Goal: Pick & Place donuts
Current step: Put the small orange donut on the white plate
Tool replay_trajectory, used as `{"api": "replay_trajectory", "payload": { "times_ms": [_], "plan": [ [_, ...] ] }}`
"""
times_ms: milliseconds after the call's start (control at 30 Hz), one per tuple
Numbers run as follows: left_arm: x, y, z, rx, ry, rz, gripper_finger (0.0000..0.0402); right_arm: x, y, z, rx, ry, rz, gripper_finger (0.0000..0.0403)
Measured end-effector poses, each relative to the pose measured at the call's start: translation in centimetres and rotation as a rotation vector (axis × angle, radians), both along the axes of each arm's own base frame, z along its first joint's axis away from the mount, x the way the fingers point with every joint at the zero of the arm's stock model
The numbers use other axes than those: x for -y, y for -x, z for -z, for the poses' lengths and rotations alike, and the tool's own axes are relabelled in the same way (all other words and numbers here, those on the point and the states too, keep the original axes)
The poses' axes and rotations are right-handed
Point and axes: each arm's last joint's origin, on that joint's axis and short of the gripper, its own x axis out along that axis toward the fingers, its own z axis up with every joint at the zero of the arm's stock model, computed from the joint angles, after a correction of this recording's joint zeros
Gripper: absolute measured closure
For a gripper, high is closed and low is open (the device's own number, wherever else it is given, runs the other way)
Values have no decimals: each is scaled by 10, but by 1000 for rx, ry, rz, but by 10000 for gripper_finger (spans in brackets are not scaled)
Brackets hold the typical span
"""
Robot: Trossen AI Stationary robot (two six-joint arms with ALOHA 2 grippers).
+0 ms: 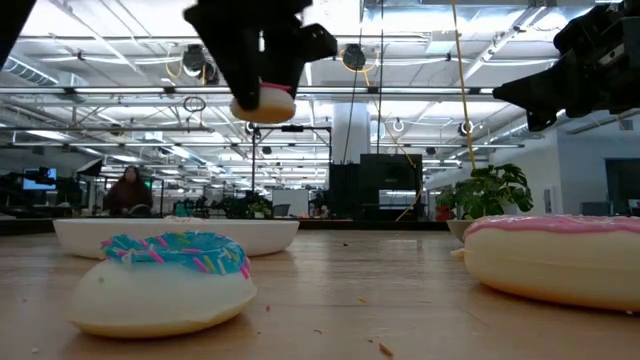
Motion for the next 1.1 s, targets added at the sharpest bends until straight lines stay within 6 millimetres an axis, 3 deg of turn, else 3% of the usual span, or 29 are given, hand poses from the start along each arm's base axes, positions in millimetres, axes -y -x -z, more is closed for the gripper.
{"api": "replay_trajectory", "payload": {
  "times_ms": [167,333,700,900,1100],
  "plan": [
    [-38,-7,-9,29,37,-85,204,0,0,0,0,0,0,403],
    [-58,-8,-7,2,65,-118,204,0,0,1,-11,3,-1,403],
    [-67,-8,10,-29,104,-127,204,0,0,2,-22,3,-1,403],
    [-57,8,28,-63,121,-123,204,0,0,2,-21,-8,-4,403],
    [-44,31,30,-1,130,-153,204,0,0,2,-23,-8,-3,403]
  ]
}}
